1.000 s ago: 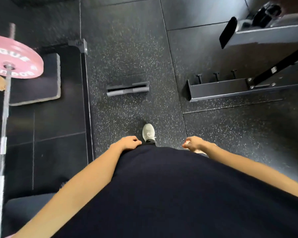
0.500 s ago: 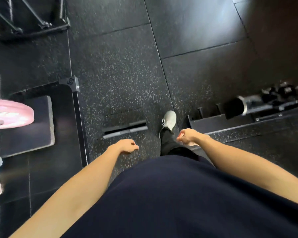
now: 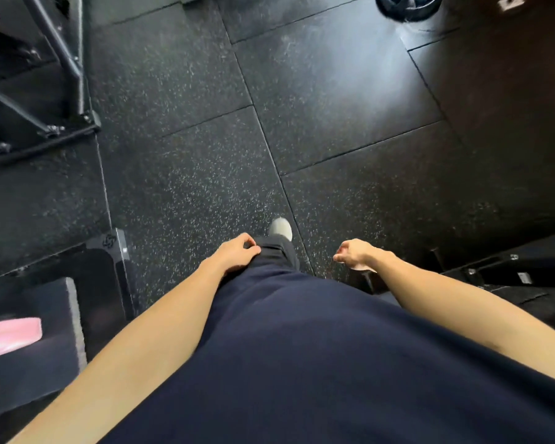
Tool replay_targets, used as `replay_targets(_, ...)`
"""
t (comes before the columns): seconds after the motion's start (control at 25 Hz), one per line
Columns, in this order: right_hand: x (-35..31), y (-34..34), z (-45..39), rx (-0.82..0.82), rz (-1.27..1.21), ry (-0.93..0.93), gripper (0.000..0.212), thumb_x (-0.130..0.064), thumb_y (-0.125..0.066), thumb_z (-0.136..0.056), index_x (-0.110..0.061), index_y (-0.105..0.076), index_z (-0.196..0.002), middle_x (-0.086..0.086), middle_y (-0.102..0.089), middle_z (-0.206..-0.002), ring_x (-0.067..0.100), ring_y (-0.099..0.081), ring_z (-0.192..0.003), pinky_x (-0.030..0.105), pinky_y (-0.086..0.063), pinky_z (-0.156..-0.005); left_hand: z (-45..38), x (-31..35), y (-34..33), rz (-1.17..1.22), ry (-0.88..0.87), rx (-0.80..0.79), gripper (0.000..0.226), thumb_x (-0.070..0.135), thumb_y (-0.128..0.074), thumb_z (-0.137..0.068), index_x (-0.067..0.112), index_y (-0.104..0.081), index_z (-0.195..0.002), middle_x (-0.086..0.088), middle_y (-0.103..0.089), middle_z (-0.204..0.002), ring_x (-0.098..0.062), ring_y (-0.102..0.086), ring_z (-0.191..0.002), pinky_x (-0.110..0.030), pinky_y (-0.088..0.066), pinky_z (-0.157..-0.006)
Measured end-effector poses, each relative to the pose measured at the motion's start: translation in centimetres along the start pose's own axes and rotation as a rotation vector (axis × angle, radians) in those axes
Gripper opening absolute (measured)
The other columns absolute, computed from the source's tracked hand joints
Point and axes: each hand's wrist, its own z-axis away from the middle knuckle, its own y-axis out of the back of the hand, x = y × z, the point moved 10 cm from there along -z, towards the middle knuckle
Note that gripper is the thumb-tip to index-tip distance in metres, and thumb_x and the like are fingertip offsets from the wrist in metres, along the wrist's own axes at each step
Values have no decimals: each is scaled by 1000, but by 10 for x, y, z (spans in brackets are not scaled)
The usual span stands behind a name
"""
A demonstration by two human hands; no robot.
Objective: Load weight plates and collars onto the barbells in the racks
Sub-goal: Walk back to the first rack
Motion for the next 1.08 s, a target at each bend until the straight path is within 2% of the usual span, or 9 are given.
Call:
replay_targets(0.16, 7, 89, -57, 18, -48, -76, 37, -30, -51, -96, -5, -63, -121, 14, -61, -128, 30, -58, -115, 34, -48, -93, -97, 64, 48, -242, -47, -197, 32, 53, -52, -86, 32, -63, -109, 4, -60, -128, -20, -55, -114, -38, -42, -103)
replay_targets(0.28, 17, 176, -89, 50, -108, -190, 38, -30, -48, -97, -8, -61, -124, 12, -60, -127, 28, -59, -109, 33, -49, -75, -166, 128, 119, -327, -101, -232, 25, 47, -50, -90, 33, -62, -108, 5, -60, -129, -19, -54, -115, -38, -41, -102)
replay_targets(0.4, 22, 254, -116, 107, -187, -249, 32, -26, -48, -93, -5, -66, -108, 13, -64, -113, 30, -62, -103, 35, -50, -70, -225, 195, 193, -456, -175, -217, 32, 44, -50, -96, 26, -62, -119, -1, -58, -136, -22, -54, -121, -33, -41, -103)
replay_targets(0.48, 21, 301, -133, 154, -288, -275, 24, -26, -50, -89, -12, -68, -97, 9, -64, -102, 29, -62, -97, 26, -46, -65, -258, 242, 234, -555, -209, -227, 39, 42, -50, -99, 18, -59, -128, -5, -56, -139, -24, -51, -127, -31, -38, -104)
replay_targets(0.64, 20, 376, -183, 173, -424, -299, 16, -30, -54, -85, -21, -66, -80, 0, -63, -88, 26, -60, -92, 28, -48, -75, -325, 331, 286, -658, -267, -248, 39, 41, -50, -98, 17, -58, -128, -6, -58, -137, -24, -54, -124, -32, -41, -102)
replay_targets(0.68, 20, 393, -195, 167, -450, -297, 17, -31, -54, -85, -21, -67, -81, -2, -61, -86, 26, -60, -94, 30, -49, -78, -338, 350, 291, -677, -276, -266, 39, 40, -50, -97, 17, -58, -128, -6, -59, -135, -24, -55, -122, -31, -42, -100)
replay_targets(0.76, 29, 435, -224, 167, -514, -306, 22, -31, -54, -88, -20, -70, -98, 0, -62, -96, 26, -61, -101, 35, -52, -84, -369, 396, 300, -721, -287, -319, 40, 38, -50, -97, 16, -58, -130, -6, -59, -134, -24, -56, -120, -30, -42, -96)
replay_targets(0.92, 73, 534, -271, 180, -628, -343, 29, -30, -54, -94, -14, -66, -115, 8, -63, -114, 27, -59, -104, 36, -51, -85, -434, 504, 341, -828, -310, -367, 39, 36, -50, -98, 14, -57, -130, -8, -58, -135, -26, -55, -120, -32, -44, -98)
replay_targets(1.08, 115, 643, -297, 235, -667, -376, 32, -30, -55, -95, -12, -64, -120, 10, -62, -126, 28, -57, -114, 30, -46, -83, -495, 631, 412, -819, -377, -251, 33, 37, -53, -90, 20, -64, -116, -3, -64, -126, -22, -58, -111, -31, -46, -94)
